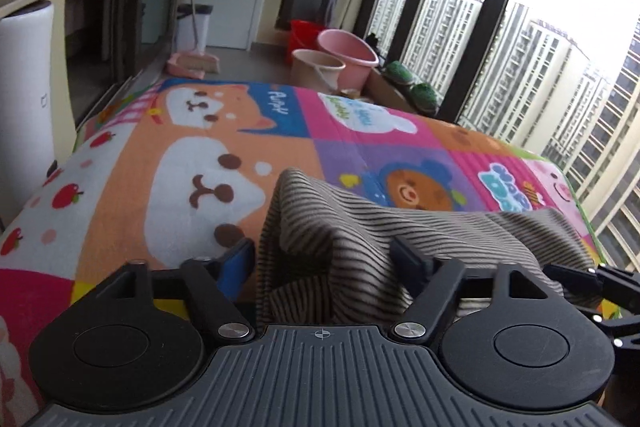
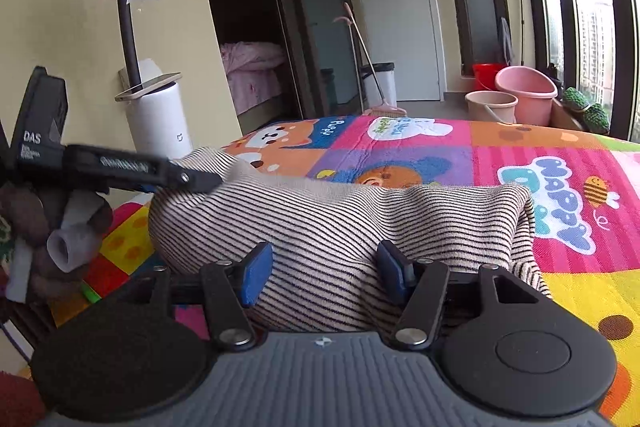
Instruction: Fold clothes
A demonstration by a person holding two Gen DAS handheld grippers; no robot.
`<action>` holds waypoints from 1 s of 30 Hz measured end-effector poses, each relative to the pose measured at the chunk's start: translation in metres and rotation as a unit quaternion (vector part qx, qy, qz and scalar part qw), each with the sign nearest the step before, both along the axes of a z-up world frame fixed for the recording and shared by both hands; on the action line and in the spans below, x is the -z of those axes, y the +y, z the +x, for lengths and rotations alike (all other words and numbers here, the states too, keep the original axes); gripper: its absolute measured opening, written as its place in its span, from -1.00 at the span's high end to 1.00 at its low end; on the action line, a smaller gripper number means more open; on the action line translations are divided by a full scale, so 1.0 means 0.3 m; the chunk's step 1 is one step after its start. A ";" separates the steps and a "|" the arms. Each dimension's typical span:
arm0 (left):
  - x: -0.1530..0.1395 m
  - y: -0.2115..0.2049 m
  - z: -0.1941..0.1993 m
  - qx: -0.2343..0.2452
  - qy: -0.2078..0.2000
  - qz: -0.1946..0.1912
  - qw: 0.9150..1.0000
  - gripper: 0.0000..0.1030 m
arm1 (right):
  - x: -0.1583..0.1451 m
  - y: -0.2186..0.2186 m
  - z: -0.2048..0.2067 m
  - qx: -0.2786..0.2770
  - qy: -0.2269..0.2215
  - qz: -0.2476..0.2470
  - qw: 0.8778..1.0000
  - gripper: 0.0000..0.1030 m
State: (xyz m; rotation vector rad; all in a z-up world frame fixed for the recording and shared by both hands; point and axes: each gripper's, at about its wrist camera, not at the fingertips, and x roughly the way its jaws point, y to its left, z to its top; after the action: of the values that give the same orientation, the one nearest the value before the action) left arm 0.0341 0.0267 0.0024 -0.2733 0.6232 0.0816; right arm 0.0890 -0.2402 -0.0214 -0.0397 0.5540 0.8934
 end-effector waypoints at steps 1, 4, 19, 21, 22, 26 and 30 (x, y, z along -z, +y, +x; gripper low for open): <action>-0.004 -0.018 -0.012 0.004 -0.007 0.011 1.000 -0.03 | -0.002 -0.004 -0.002 -0.002 -0.001 -0.001 1.000 -0.13; -0.010 -0.056 -0.039 0.013 -0.017 0.053 0.998 -0.02 | -0.044 -0.042 0.016 0.009 0.010 0.023 1.000 -0.13; -0.006 0.064 -0.063 -0.006 -0.010 -0.030 0.999 -0.65 | 0.036 -0.161 0.198 0.132 0.037 -0.007 0.991 -0.64; 0.005 0.056 -0.037 0.000 0.001 -0.014 1.000 -0.72 | 0.046 -0.169 0.230 0.136 0.052 -0.002 0.989 -0.75; 0.012 0.055 -0.024 0.003 0.007 -0.010 1.000 -0.80 | 0.050 -0.172 0.244 0.133 0.062 0.002 0.989 -0.81; 0.052 0.103 0.014 0.013 0.035 -0.099 0.994 -0.82 | 0.085 -0.193 0.315 0.120 0.142 0.047 0.981 -0.93; 0.088 0.124 0.024 0.016 0.036 -0.153 0.987 -0.80 | 0.085 -0.163 0.303 0.092 0.135 0.048 0.985 -0.77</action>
State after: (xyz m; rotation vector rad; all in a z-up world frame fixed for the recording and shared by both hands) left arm 0.0412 0.0639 -0.0241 -0.5593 0.7125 -0.0354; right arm 0.1800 -0.2890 -0.0469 0.2206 0.7543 0.7469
